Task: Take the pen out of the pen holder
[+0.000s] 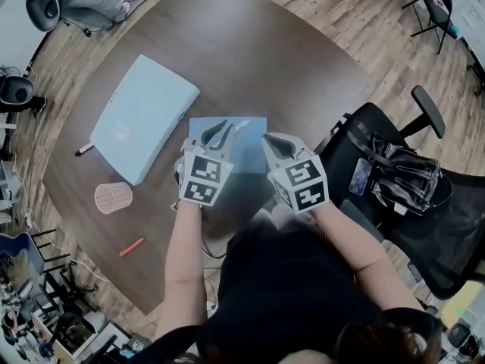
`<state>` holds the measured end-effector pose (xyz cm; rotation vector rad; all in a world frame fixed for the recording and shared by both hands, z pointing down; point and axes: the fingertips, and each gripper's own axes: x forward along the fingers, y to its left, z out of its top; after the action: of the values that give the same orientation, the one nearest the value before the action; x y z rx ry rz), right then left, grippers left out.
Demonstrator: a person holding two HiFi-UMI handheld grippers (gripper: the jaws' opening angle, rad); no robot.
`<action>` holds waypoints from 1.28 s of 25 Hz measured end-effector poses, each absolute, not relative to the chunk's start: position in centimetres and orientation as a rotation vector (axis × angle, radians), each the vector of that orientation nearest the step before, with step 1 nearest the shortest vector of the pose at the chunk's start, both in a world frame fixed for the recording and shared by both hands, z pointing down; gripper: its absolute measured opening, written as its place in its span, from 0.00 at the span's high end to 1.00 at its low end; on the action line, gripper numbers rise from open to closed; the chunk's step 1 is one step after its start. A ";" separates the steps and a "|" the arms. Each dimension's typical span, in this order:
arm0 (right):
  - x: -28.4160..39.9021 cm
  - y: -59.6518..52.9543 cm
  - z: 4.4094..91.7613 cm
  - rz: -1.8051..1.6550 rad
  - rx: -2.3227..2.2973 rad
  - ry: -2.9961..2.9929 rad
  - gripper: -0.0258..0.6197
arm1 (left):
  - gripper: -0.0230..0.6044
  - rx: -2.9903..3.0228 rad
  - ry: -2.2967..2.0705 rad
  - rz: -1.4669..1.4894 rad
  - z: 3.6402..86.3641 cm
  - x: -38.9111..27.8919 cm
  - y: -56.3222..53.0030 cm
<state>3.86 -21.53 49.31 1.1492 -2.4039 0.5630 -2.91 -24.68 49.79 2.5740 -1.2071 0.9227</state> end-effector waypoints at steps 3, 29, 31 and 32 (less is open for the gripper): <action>3.4 -21.7 49.1 0.548 1.138 -2.412 0.93 | 0.87 2.528 -1.271 0.825 48.5 -4.5 -24.4; -1.2 -22.1 47.0 0.444 1.033 -2.467 0.93 | 0.91 2.124 -1.614 0.247 45.7 -15.9 -15.0; -1.7 -22.0 47.0 0.442 1.022 -2.471 0.93 | 0.91 2.103 -1.625 0.238 45.7 -16.4 -14.3; -1.9 -21.9 47.0 0.441 1.015 -2.472 0.93 | 0.91 2.088 -1.633 0.236 45.8 -16.6 -13.9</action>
<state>-1.90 -21.94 47.01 1.0153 -2.4723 0.4411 -16.60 -13.92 45.78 2.0881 -1.6333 0.2358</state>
